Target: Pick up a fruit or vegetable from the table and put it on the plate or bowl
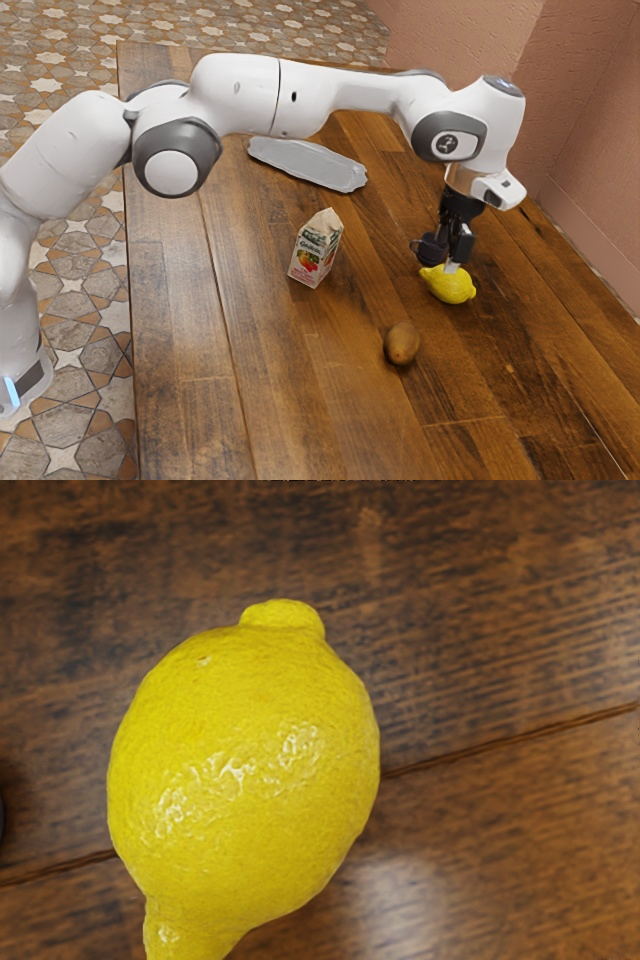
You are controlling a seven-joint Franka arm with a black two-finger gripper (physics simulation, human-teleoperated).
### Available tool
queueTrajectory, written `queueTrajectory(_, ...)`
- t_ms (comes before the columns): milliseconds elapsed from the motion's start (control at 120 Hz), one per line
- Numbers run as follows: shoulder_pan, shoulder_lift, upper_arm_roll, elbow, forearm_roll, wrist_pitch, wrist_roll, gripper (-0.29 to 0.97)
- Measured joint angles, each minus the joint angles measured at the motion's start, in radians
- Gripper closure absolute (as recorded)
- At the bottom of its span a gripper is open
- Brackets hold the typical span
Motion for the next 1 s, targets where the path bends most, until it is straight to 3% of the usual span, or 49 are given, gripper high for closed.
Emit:
queueTrajectory(233,-0.003,-0.035,0.000,-0.071,-0.003,0.012,0.074,0.00)
queueTrajectory(608,0.009,-0.023,0.005,-0.065,-0.011,0.036,0.153,0.00)
queueTrajectory(1000,0.018,0.094,-0.001,0.043,-0.018,0.046,0.211,0.00)
